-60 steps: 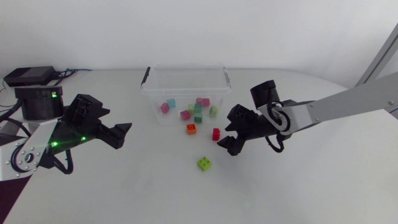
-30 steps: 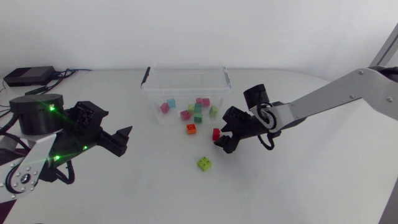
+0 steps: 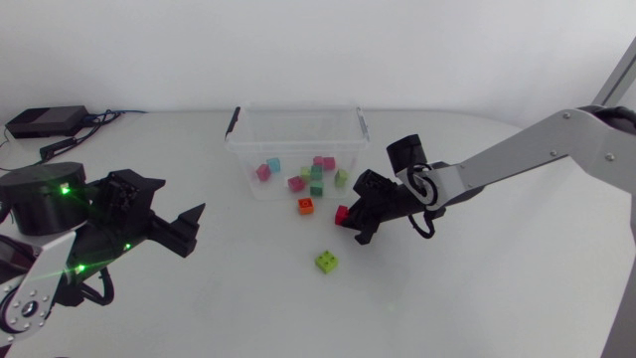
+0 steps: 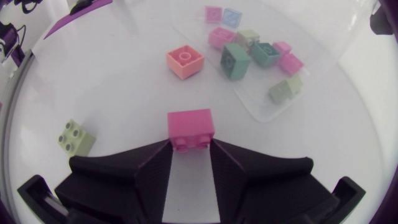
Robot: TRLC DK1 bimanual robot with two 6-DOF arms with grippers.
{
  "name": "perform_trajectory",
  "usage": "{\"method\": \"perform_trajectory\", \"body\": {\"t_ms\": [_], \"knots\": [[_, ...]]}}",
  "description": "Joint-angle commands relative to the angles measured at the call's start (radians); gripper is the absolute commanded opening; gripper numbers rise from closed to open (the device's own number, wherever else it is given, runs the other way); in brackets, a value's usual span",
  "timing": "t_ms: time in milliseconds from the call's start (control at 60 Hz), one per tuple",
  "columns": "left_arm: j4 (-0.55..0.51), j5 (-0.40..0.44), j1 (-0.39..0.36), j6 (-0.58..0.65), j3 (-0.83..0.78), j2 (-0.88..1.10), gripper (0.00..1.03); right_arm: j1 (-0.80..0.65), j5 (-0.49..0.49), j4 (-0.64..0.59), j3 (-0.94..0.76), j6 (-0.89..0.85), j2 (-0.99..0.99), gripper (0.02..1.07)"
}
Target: Pick up the duplo bricks and place them in the container
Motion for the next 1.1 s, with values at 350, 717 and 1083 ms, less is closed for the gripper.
{"method": "perform_trajectory", "body": {"t_ms": [350,717,1083], "knots": [[-0.090,-0.009,0.079,-0.017,-0.102,-0.231,0.98,0.000,-0.023,-0.105,-0.091,-0.002,-0.348,0.12],[-0.112,-0.012,0.189,-0.045,-0.163,-0.345,0.98,0.023,0.012,-0.137,0.004,0.103,-0.488,0.12],[-0.136,-0.012,0.206,-0.099,-0.277,-0.621,0.98,0.047,0.125,-0.097,0.269,0.187,-0.264,0.12]]}}
